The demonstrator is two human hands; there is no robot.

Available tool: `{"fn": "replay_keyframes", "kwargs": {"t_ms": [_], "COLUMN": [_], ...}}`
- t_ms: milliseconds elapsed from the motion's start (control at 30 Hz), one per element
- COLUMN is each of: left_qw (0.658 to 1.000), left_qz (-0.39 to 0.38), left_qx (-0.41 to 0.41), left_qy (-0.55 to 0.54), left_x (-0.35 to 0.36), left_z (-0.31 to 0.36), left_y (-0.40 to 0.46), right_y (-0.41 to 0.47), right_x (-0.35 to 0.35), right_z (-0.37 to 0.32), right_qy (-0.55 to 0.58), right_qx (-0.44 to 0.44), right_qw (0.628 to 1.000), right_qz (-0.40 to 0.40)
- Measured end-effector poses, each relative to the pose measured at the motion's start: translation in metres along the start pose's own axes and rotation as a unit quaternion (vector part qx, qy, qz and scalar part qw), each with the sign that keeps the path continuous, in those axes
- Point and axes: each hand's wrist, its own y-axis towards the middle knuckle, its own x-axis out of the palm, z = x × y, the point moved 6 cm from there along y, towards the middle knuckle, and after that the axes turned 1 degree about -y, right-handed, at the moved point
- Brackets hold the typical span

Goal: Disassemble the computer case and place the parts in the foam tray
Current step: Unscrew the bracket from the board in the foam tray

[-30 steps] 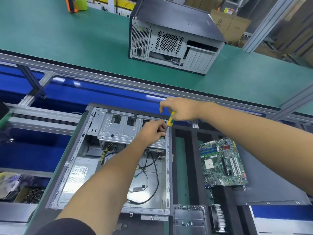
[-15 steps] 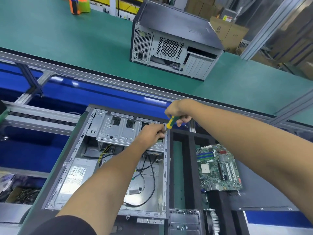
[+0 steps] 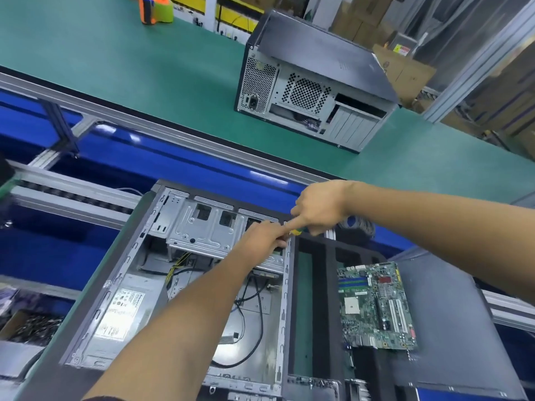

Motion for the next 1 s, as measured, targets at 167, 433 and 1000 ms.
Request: {"fn": "replay_keyframes", "kwargs": {"t_ms": [167, 433, 1000], "left_qw": [0.999, 0.999, 0.996], "left_qz": [0.012, 0.007, -0.023], "left_qx": [0.025, 0.017, 0.004], "left_qy": [0.021, 0.026, 0.091], "left_x": [-0.002, 0.001, 0.012], "left_z": [0.000, 0.001, -0.006], "left_y": [-0.002, -0.002, 0.004], "right_y": [0.005, -0.005, 0.025], "right_x": [0.010, 0.031, -0.011], "right_z": [0.021, 0.015, 0.013], "right_qy": [0.371, 0.567, 0.285], "right_qx": [0.390, 0.491, 0.337], "right_qw": [0.839, 0.660, 0.897], "right_qz": [0.084, -0.033, 0.032]}}
